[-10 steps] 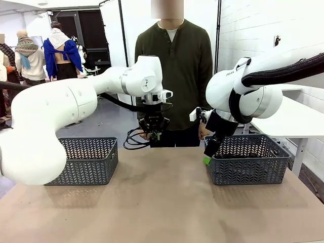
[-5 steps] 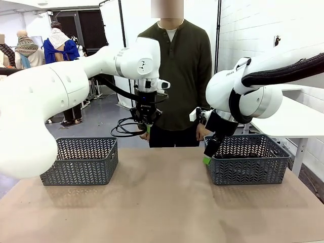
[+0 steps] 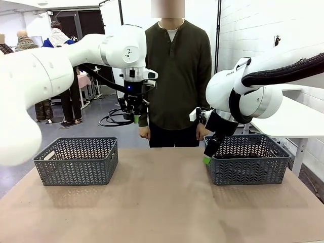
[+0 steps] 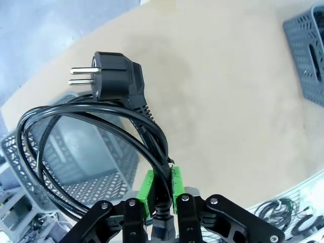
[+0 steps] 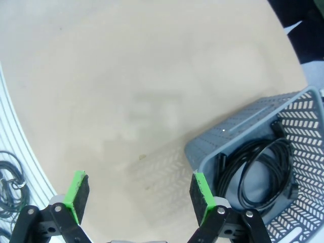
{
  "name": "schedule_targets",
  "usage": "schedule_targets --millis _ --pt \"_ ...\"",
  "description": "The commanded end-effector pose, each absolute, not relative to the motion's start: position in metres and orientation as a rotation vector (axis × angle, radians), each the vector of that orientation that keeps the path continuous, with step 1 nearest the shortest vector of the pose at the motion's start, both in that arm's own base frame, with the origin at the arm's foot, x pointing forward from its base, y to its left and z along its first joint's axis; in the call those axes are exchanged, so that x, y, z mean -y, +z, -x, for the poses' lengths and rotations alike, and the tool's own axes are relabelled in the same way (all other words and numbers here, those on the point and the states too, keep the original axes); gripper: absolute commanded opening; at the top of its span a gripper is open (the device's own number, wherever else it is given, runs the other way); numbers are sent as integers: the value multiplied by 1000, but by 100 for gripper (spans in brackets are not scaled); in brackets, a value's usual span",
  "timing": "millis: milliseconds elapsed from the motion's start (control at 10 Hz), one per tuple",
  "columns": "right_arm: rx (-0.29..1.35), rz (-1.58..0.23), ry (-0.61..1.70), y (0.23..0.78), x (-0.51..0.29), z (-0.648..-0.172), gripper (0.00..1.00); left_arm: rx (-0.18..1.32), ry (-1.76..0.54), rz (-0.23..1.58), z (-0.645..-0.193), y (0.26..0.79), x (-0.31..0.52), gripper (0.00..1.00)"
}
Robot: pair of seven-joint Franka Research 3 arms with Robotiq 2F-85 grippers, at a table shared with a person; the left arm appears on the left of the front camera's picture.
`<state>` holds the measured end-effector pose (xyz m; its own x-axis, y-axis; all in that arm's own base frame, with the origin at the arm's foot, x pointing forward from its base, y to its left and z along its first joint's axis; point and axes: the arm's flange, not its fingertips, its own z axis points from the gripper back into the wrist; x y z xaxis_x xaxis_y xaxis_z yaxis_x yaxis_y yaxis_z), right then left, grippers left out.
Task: Organize the cables according to human instructions.
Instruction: Pick up a bundle of cables and place it in the basket indicated by the human.
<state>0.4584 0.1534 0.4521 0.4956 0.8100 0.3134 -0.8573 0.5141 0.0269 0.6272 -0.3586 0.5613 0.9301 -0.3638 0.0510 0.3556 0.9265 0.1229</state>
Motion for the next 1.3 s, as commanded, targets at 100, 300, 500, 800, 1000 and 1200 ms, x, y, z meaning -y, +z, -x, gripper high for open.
schedule_targets --millis 100,300,500,800,1000,1200 --pt "276 -180 1016 452 -153 -459 100 76 -414 -102 -570 545 297 0" --pt "276 -180 1016 452 -153 -459 100 81 -379 -87 -562 546 278 0" --pt "276 -180 1016 452 -153 -459 100 119 -287 -63 -560 545 254 0" --pt "276 -180 1016 452 -153 -459 100 138 -184 2 -567 540 217 0" --pt "276 -180 1016 452 -153 -459 100 147 -113 31 -583 552 203 0" --pt "276 -180 1016 452 -153 -459 100 120 -149 1 -584 545 202 0"
